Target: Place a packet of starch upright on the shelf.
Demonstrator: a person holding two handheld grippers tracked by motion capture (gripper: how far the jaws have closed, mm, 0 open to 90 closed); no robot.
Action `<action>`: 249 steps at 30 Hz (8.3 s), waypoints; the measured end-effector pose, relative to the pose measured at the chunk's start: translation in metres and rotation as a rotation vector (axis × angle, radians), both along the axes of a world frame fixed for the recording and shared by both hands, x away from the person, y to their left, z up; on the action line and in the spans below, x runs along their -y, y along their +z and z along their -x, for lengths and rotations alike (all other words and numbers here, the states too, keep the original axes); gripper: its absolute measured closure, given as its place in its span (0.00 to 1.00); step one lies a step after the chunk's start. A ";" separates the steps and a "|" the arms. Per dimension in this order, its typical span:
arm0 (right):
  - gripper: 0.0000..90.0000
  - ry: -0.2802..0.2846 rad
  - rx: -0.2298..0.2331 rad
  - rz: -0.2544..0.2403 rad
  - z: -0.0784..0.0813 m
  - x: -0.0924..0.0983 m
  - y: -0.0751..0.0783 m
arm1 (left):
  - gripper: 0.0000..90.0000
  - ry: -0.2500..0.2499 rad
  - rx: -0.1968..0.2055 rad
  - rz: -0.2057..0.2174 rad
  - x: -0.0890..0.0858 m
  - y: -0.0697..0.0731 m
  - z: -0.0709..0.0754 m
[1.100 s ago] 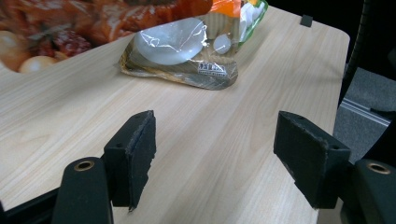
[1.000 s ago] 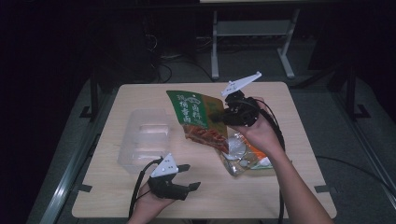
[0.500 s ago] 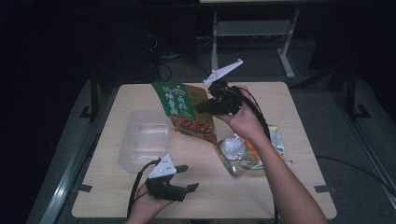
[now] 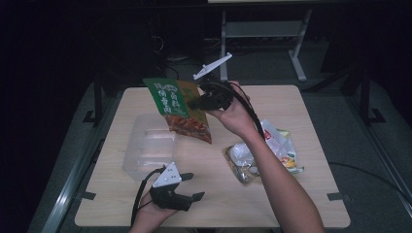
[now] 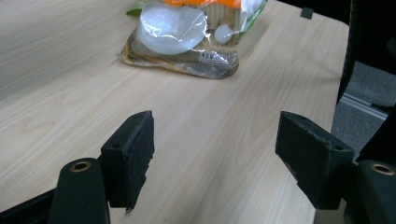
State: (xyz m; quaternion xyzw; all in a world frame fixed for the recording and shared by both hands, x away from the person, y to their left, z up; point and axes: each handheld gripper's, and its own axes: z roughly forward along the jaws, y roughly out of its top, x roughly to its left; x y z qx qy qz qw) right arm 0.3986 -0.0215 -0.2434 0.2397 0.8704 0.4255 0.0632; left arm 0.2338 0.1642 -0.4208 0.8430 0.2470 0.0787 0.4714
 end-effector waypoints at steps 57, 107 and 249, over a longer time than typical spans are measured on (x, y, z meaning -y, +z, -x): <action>1.00 0.045 -0.050 -0.019 -0.066 -0.121 -0.057 | 0.30 -0.020 -0.004 -0.006 0.000 -0.006 0.005; 0.60 -0.057 -0.115 -0.023 -0.070 -0.061 -0.084 | 0.30 -0.029 -0.018 -0.034 0.003 -0.011 -0.001; 1.00 -0.246 -0.155 -0.017 0.063 0.188 -0.098 | 0.32 -0.045 -0.011 -0.055 0.058 -0.001 -0.054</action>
